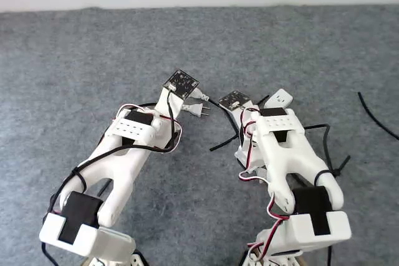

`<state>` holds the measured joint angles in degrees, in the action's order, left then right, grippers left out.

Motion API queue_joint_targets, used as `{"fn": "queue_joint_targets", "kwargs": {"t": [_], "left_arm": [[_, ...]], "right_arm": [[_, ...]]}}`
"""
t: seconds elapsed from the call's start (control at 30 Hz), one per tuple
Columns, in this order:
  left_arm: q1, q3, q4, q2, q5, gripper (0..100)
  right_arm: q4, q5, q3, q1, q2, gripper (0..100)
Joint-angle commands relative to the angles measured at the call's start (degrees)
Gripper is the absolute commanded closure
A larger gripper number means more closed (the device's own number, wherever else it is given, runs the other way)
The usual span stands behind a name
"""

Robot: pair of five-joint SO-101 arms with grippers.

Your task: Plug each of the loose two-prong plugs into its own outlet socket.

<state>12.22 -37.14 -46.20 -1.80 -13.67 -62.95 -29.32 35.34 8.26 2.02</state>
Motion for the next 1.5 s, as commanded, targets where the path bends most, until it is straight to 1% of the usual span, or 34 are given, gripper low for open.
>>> {"fn": "queue_joint_targets", "kwargs": {"t": [0.0, 0.2, 0.27, 0.37, 0.43, 0.63, 0.7, 0.83, 0.9, 0.97, 1.07, 1.13, 1.2, 1.27, 1.37, 1.47], "left_arm": [[-0.6, 1.2, 1.0, -0.2, 0.1, 98], [-0.6, 1.2, 1.0, -0.2, 0.1, 98], [-0.6, 1.2, 1.0, -0.2, 0.1, 98], [-0.6, 1.2, 1.0, -0.2, 0.1, 98], [-0.6, 1.2, 1.0, -0.2, 0.1, 98], [-0.6, 1.2, 1.0, -0.2, 0.1, 98], [-0.6, 1.2, 1.0, -0.2, 0.1, 98], [-0.6, 1.2, 1.0, 0.0, -0.3, 98], [-0.6, 0.7, 1.0, 1.4, -3.3, 98], [-0.6, -1.3, 1.1, 4.1, -7.3, 95], [-0.3, -7.4, 4.6, 9.5, -7.8, 87], [-0.3, -11.8, 7.1, 13.9, -8.4, 81], [-0.3, -15.3, 8.4, 18.3, -11.2, 77], [-0.6, -16.9, 8.4, 22.2, -12.7, 77], [-3.2, -17.4, 8.3, 26.4, -12.7, 77], [-4.9, -16.9, 8.5, 27.6, -12.0, 77]], "right_arm": [[0.9, -4.7, -2.8, 0.6, -0.1, 85.9], [0.7, -5.5, -2.7, -0.6, 0.0, 86.1], [0.8, -5.5, -3.2, -1.8, 1.3, 89.8], [-1.0, -5.6, -5.5, -2.0, 3.6, 99.6], [-2.9, -5.6, -7.4, -2.0, 5.7, 98.0], [-6.4, -5.0, -10.0, -2.2, 7.2, 98.9], [-6.4, -2.9, -9.8, -1.7, 4.6, 98.9], [-6.3, 4.4, -7.3, 0.8, -5.4, 98.9], [-5.9, 8.4, -4.7, 2.9, -11.6, 98.9], [-5.5, 12.0, -2.2, 5.0, -16.7, 98.9], [-0.2, 15.9, 3.7, 7.4, -21.3, 98.9], [4.8, 16.5, 7.6, 8.0, -21.5, 99.0], [8.4, 16.5, 10.1, 7.8, -20.5, 99.0], [9.1, 16.6, 10.5, 7.8, -18.9, 99.0], [9.6, 16.7, 10.3, 7.9, -16.0, 99.0], [9.5, 16.7, 9.1, 7.8, -13.6, 99.0]]}}
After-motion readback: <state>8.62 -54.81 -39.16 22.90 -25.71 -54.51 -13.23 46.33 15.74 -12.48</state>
